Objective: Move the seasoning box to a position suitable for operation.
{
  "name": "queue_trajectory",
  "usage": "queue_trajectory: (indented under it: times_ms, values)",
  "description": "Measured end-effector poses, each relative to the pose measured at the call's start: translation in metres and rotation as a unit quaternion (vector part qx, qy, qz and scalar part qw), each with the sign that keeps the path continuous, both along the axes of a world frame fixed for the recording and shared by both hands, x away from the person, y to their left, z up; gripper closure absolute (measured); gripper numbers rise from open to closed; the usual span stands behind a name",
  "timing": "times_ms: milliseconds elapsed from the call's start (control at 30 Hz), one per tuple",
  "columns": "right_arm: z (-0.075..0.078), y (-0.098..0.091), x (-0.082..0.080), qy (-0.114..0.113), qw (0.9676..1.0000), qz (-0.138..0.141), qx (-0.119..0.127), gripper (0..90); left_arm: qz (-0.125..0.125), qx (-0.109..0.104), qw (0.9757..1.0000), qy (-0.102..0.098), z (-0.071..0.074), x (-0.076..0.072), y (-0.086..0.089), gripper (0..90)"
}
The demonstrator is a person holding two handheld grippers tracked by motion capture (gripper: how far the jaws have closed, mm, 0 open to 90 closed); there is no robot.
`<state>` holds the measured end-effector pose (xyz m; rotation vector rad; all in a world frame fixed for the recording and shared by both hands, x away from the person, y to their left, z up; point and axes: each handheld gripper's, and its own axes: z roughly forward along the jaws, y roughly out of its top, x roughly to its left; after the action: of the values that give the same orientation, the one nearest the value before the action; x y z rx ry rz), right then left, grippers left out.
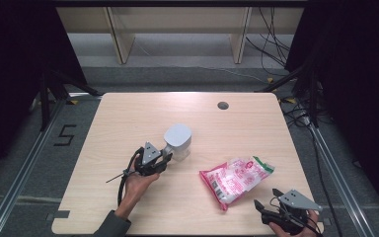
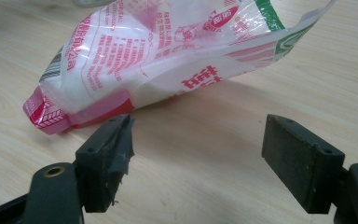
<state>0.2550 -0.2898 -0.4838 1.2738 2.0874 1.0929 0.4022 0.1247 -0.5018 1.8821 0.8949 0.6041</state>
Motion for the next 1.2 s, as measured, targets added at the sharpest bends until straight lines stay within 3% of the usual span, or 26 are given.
queue_trajectory:
  times_ms: [100, 200, 267, 367, 400, 500, 533, 567, 633, 733, 767, 800, 833, 900, 933, 1000, 1133, 1167, 1200]
  values:
    - [0.000, 0.000, 0.000, 0.001, 1.0000, 0.002, 0.000, 25.4, 0.014, -0.002, 0.9999, 0.000, -0.001, 0.002, 0.001, 67.9]
    - [-0.001, 0.000, 0.000, -0.002, 1.0000, 0.004, -0.004, 25.4, 0.034, 0.027, 0.9990, -0.014, -0.001, 0.003, 0.000, 66.7]
    - [0.000, 0.000, 0.001, -0.001, 1.0000, 0.001, -0.002, 25.3, 0.054, 0.049, 0.9970, -0.026, -0.002, 0.006, 0.002, 65.8]
    - [0.000, 0.000, 0.000, 0.002, 1.0000, 0.003, 0.002, 25.3, 0.080, 0.044, 0.9954, -0.028, -0.003, 0.010, 0.006, 66.8]
    - [0.000, 0.002, -0.002, 0.010, 0.9999, -0.010, 0.002, 25.3, 0.085, 0.041, 0.9951, -0.029, -0.004, 0.012, 0.007, 67.3]
    - [0.000, 0.000, 0.001, -0.001, 1.0000, 0.000, -0.001, 25.3, 0.116, 0.037, 0.9919, -0.033, -0.006, 0.015, 0.011, 69.7]
    - [-0.001, 0.001, 0.001, -0.001, 1.0000, 0.000, -0.002, 25.3, 0.117, 0.032, 0.9921, -0.030, -0.006, 0.015, 0.013, 70.2]
    - [0.000, 0.002, -0.002, 0.010, 0.9999, -0.010, 0.001, 25.3, 0.114, 0.021, 0.9929, -0.026, -0.006, 0.016, 0.014, 70.8]
    - [0.000, 0.001, -0.001, 0.007, 1.0000, -0.002, 0.000, 25.3, 0.106, 0.003, 0.9942, -0.019, -0.007, 0.016, 0.016, 71.5]
    - [0.000, 0.001, 0.001, 0.002, 1.0000, -0.001, 0.002, 25.3, 0.084, -0.006, 0.9964, -0.015, -0.007, 0.014, 0.015, 71.6]
    - [0.000, 0.003, -0.002, 0.014, 0.9998, -0.010, 0.008, 25.0, 0.081, -0.010, 0.9966, -0.014, -0.008, 0.013, 0.013, 71.7]
    - [0.000, 0.003, -0.002, 0.019, 0.9997, -0.008, 0.013, 24.8, 0.075, -0.007, 0.9971, -0.016, -0.007, 0.011, 0.011, 71.9]
    - [0.000, 0.000, 0.000, 0.007, 0.9999, 0.009, 0.006, 24.8, 0.062, -0.009, 0.9979, -0.015, -0.007, 0.011, 0.010, 71.9]
    - [0.000, 0.003, -0.001, 0.011, 0.9998, -0.008, 0.012, 24.9, 0.046, -0.014, 0.9988, -0.012, -0.007, 0.007, 0.005, 71.8]
    - [0.000, 0.000, 0.001, 0.001, 1.0000, 0.004, 0.005, 24.9, 0.041, -0.010, 0.9990, -0.012, -0.007, 0.004, 0.002, 71.9]
    - [0.000, 0.001, 0.000, 0.007, 0.9999, -0.001, 0.010, 24.8, 0.026, -0.006, 0.9996, -0.012, -0.006, 0.002, -0.003, 72.1]
    - [0.000, 0.001, 0.000, 0.004, 0.9999, 0.006, 0.008, 24.8, 0.019, -0.007, 0.9997, -0.012, -0.006, 0.000, -0.005, 72.1]
    - [0.001, 0.003, -0.003, 0.018, 0.9997, -0.008, 0.015, 24.7, 0.017, -0.009, 0.9997, -0.012, -0.007, 0.000, -0.004, 72.0]
    - [0.000, 0.002, -0.001, 0.007, 0.9999, 0.001, 0.009, 24.7, 0.017, -0.007, 0.9998, -0.012, -0.006, 0.000, -0.004, 72.0]
